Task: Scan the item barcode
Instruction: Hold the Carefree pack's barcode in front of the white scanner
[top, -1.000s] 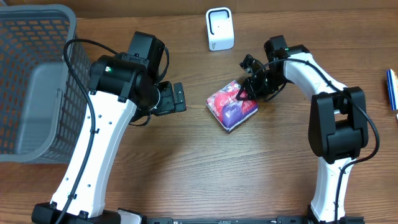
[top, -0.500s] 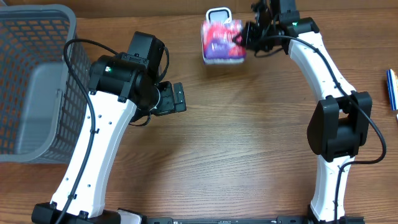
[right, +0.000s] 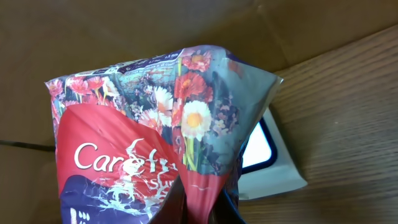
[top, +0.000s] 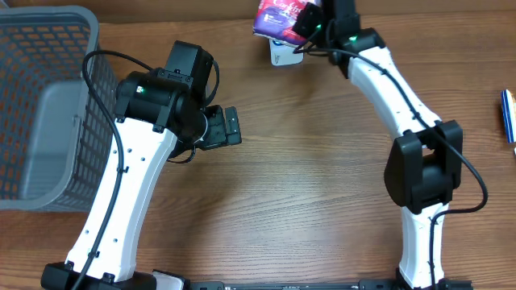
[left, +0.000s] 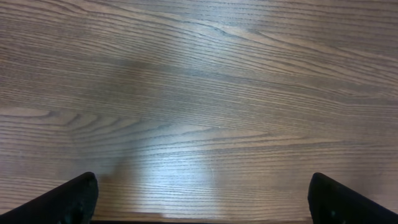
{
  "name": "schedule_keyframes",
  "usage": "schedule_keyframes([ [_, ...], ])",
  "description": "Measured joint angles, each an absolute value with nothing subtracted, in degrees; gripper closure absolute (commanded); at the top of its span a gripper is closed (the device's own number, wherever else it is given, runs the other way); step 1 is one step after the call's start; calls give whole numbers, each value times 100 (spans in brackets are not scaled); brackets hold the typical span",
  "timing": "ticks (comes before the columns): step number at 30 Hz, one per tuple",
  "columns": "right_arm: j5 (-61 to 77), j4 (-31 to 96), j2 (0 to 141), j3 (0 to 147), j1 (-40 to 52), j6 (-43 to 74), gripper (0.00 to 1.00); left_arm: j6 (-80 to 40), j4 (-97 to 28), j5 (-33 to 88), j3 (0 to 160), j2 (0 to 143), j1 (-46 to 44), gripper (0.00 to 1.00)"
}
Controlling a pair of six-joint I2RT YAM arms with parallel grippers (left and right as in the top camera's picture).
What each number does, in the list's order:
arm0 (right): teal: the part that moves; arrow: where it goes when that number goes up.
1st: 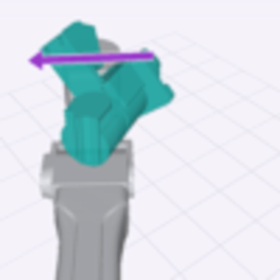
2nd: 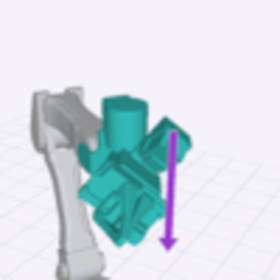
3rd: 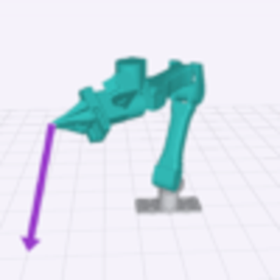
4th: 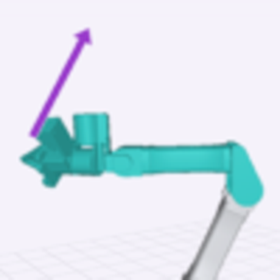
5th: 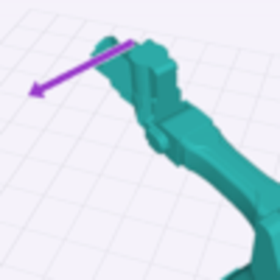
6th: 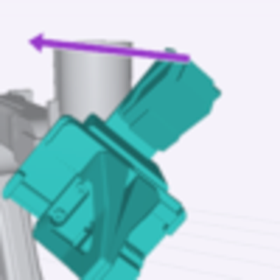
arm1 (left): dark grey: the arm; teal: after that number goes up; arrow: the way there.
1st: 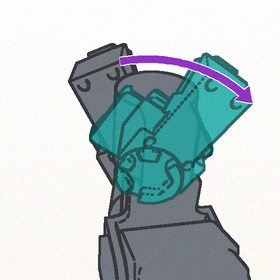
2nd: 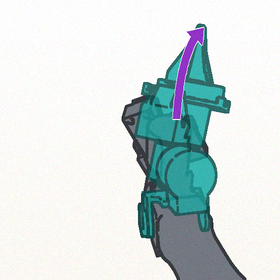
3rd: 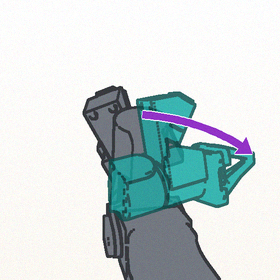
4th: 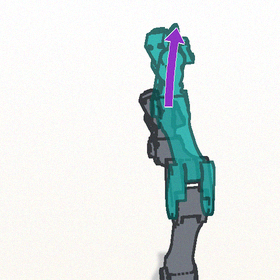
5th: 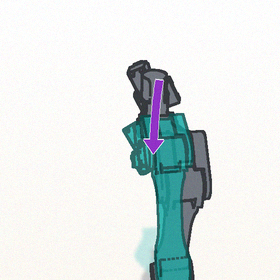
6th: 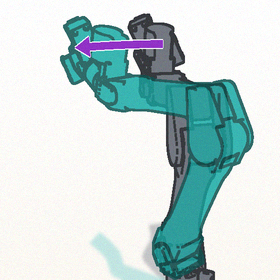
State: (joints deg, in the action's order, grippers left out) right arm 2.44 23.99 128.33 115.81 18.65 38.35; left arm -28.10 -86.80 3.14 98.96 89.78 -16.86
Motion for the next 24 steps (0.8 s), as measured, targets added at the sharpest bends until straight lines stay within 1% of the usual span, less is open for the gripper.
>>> schedule_keyframes([
  [8, -235, 2504, 13080, 11581, 1881, 4069, 96, -2810, -8680, 314, 9896, 8978, -1686, 0],
  [14, -303, 2532, 13294, 11570, 1879, 4139, 96, -2810, -8680, 314, 9896, 8978, -1686, 0],
  [24, -346, 2714, 13211, 11572, 1824, 3959, 96, -2810, -8678, 314, 9896, 8978, -1686, 0],
])
